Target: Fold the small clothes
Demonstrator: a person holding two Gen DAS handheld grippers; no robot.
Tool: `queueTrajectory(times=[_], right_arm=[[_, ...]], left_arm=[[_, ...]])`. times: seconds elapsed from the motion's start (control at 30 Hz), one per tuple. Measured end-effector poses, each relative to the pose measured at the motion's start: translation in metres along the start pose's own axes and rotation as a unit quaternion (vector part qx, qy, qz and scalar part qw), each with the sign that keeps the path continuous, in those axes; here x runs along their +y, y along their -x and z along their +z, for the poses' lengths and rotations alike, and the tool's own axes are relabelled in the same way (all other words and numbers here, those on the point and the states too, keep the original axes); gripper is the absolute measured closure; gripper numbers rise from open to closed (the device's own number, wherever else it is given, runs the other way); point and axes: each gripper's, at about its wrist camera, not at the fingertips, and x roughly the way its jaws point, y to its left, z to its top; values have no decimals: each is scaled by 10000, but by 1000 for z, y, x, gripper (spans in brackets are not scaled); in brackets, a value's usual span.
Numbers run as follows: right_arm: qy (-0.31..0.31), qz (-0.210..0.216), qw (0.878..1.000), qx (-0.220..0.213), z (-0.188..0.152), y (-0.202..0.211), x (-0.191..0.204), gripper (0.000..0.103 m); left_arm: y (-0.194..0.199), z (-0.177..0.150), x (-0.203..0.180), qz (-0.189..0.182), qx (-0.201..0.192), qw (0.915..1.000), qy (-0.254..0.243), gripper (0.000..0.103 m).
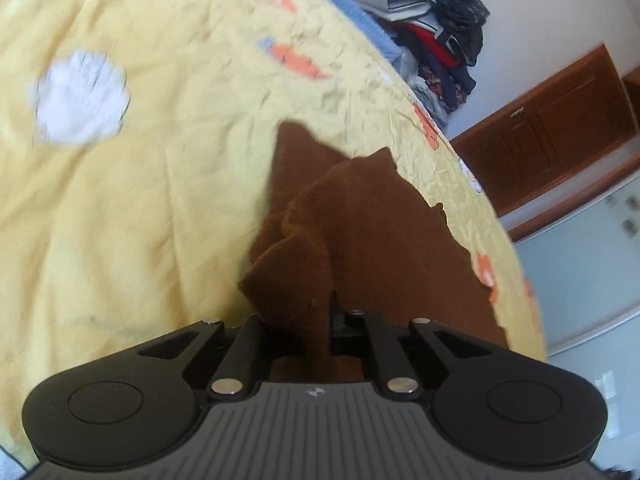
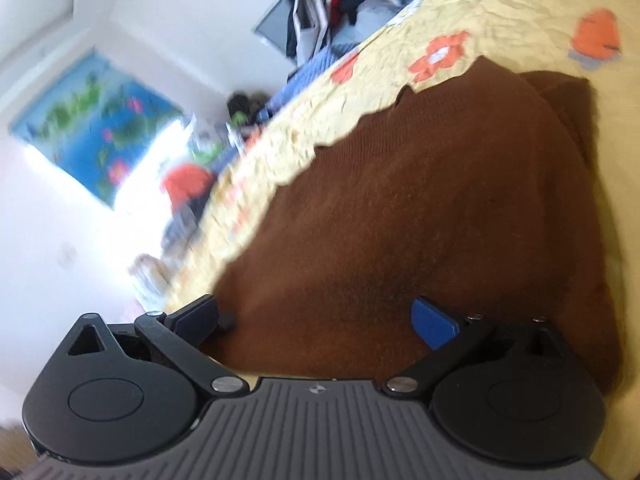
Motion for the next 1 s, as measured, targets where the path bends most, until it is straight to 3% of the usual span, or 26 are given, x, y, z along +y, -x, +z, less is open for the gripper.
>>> queueTrajectory(times=[0.1,0.17,0.23,0.37,0.4,0.47,0.53,0.57,0.7,0.77,0.83,0.87,0.9,1.0], right_arm=[[-400,570,9971,-309,13,18,-8,0],[-714,928,9920,-475,27,27,-17,0],[-1076,1188,9854,-574,44,29,-31,0],[-1511,1435,9773,-385,76,20,-57,0],[-1567,1371,9776,-316,80,15,-63,0],[-1703,1227,9776,-155,86,6,-74,0],[-1745,1026,9793,-6,87,-1,-82,0],[-1682,957,9811,-2,88,-1,-82,0],[-1589,798,9841,-13,95,-1,-89,0],[-1539,723,9854,24,102,-5,-91,6],[-1087,416,9931,146,110,-13,-84,29],[-697,137,9972,232,114,-17,-75,56],[-370,-110,9988,299,117,-17,-70,74],[137,-455,9986,222,124,-7,-70,76]], left_arm=[[12,-4,-51,105,-432,9935,-1049,96],[16,-15,-97,-138,-600,9805,-1864,96],[15,-40,-145,-442,-658,9561,-2823,96],[-4,-119,-205,-1011,-109,8908,-4429,96],[-12,-136,-210,-1087,101,8786,-4650,96],[-27,-160,-213,-1098,450,8626,-4918,96],[-30,-174,-213,-1001,377,8473,-5202,96],[-29,-177,-212,-978,330,8416,-5301,96],[-30,-178,-215,-971,360,8333,-5430,96],[-32,-183,-218,-939,328,8259,-5549,96],[-33,-190,-223,-938,241,8146,-5719,96],[-33,-196,-227,-942,192,8081,-5812,96],[-31,-199,-227,-979,141,8027,-5882,96],[-38,-209,-231,-1060,114,7878,-6066,95]])
